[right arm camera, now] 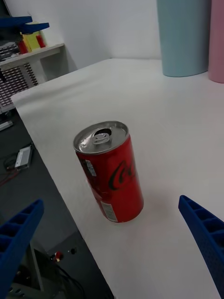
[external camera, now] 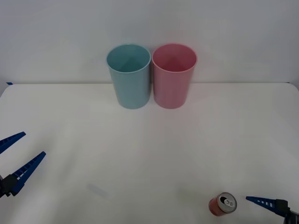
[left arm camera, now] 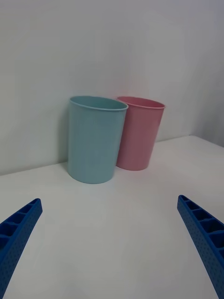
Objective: Grasp the object on the table and drop it into the matching bin: aluminum can to the light blue bin, PET bottle to the pink bin.
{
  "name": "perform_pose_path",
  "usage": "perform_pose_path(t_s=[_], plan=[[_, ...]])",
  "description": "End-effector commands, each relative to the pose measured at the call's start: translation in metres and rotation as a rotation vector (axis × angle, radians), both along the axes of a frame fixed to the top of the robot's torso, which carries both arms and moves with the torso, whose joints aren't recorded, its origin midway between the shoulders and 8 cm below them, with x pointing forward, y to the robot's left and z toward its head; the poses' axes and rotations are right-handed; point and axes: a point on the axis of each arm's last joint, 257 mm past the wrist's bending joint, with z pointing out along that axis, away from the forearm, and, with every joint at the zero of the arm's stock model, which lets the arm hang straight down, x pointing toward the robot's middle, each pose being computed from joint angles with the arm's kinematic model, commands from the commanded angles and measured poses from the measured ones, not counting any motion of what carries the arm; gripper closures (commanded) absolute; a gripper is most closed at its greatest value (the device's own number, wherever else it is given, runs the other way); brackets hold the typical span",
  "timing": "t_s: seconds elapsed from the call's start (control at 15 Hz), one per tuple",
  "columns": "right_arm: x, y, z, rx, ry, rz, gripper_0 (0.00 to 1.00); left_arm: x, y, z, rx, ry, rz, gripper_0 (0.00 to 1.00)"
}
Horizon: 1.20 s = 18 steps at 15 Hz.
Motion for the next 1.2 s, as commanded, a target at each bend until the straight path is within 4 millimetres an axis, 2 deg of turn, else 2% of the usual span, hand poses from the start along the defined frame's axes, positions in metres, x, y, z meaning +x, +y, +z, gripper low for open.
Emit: perform_pose_path(t_s=[0.07, 0.53, 1.2], plan=[[-0.003, 0.003, -0.007, 0.012, 0.0, -0.016, 0.0, 0.0, 0.0, 0.0, 0.0, 0.0, 0.0, 0.0], [0.003, 0.028, -0.006, 0.048, -0.044, -0.007, 0.0, 0.0, 0.0, 0.0, 0.0, 0.0, 0.0, 0.0], [0.03, 0.055, -0.009, 0.054, -0.079, -0.018, 0.0, 0.0, 0.0, 0.0, 0.0, 0.0, 0.0, 0.0]])
